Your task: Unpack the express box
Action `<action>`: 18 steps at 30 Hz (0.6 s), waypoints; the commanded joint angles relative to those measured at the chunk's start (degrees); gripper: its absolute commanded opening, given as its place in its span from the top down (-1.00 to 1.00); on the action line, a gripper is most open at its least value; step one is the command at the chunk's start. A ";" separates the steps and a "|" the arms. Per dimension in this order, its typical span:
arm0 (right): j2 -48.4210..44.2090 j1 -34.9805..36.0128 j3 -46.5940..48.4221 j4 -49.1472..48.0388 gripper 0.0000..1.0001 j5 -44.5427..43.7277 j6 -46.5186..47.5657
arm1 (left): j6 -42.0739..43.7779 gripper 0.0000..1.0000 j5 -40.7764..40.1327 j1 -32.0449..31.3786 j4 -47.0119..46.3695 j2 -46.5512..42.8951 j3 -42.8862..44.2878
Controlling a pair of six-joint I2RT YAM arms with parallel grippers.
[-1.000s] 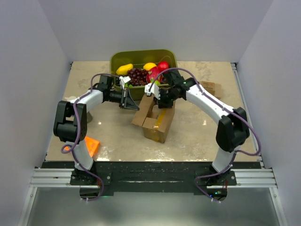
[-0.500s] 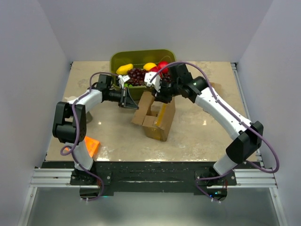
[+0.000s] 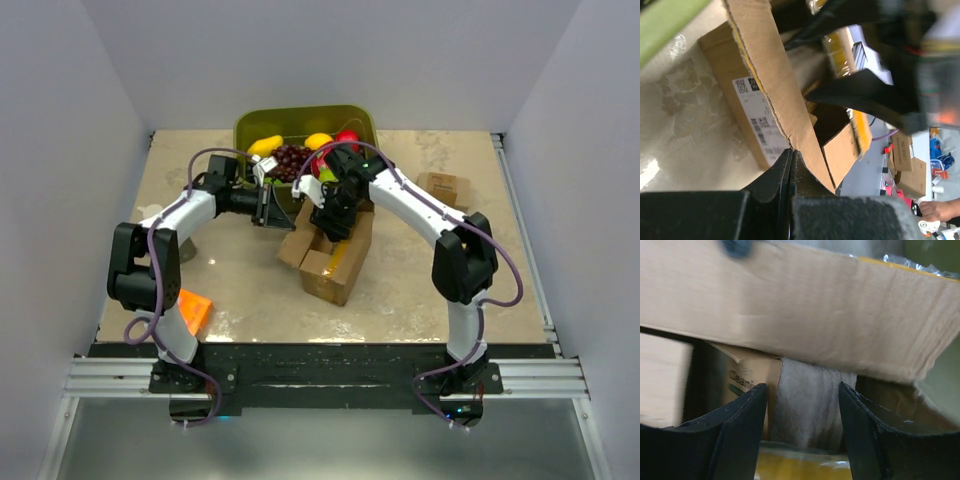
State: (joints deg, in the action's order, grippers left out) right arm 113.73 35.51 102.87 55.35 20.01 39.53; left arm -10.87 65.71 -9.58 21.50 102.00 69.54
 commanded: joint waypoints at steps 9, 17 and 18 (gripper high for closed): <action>-8.96 0.00 1.45 -2.17 1.00 2.32 1.26 | 2.17 1.00 -1.02 -0.96 -0.49 -3.03 0.60; -15.63 0.00 10.77 -7.97 1.00 2.14 -4.54 | 3.58 1.00 -1.99 -1.23 0.83 -2.50 1.04; -16.26 -0.09 11.82 -9.02 1.00 1.62 -5.50 | 3.75 1.00 -2.25 -1.23 1.26 -2.76 1.13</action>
State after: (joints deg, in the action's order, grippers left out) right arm 102.74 35.05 108.62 55.53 20.14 38.70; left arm -9.39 64.18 -10.28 21.93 101.32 69.54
